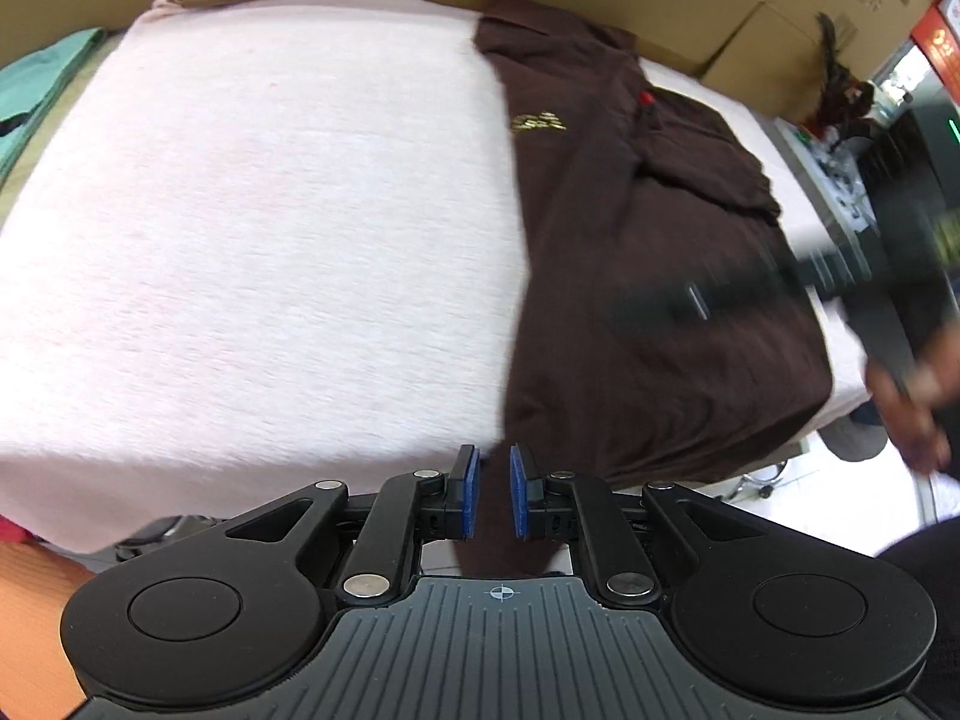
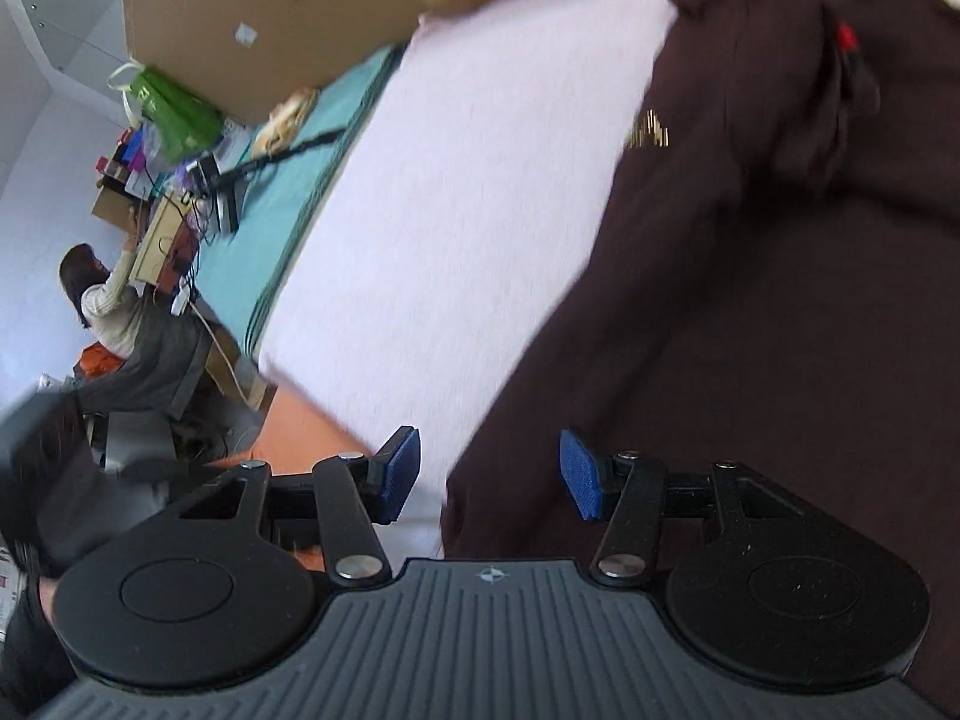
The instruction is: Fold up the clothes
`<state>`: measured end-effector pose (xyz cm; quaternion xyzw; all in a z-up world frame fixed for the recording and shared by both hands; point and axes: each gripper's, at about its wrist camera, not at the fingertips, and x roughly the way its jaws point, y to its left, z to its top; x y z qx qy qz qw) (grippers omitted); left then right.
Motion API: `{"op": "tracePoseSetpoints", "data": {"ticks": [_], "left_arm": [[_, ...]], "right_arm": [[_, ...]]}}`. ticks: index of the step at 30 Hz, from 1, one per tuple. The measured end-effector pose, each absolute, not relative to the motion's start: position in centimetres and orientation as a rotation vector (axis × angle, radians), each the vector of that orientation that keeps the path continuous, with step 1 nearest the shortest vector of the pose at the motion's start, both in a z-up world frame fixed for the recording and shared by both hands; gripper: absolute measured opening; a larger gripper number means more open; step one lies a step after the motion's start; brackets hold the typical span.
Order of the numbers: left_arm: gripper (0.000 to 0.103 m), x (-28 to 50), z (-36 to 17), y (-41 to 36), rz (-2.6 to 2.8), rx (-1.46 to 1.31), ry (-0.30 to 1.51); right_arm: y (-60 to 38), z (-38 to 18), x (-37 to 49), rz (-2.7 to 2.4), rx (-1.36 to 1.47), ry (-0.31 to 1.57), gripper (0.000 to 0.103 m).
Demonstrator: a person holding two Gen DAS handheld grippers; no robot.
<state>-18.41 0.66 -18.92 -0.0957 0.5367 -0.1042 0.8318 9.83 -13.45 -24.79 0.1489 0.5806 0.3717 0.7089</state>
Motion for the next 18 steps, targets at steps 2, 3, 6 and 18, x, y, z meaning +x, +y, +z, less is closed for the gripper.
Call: {"op": "tracePoseSetpoints", "data": {"ticks": [2,3,6,18], "left_arm": [[0.025,-18.2,-18.9,1.4,-0.219,-0.215,1.135],[0.025,-18.1,-19.0,1.8,-0.218,-0.22,1.134],[0.025,-17.9,-19.0,2.2,-0.238,-0.221,1.135],[0.025,-17.7,-19.4,0.8,-0.333,-0.182,1.141]], "right_arm": [[-13.6,-25.3,8.3,0.828,0.343,1.326,0.058],[-13.6,-25.4,7.5,0.836,0.349,1.352,0.058],[-12.7,-26.1,5.5,0.839,0.317,1.413,0.065],[-8.5,-28.1,1.8,0.905,0.147,1.444,0.004]]}}
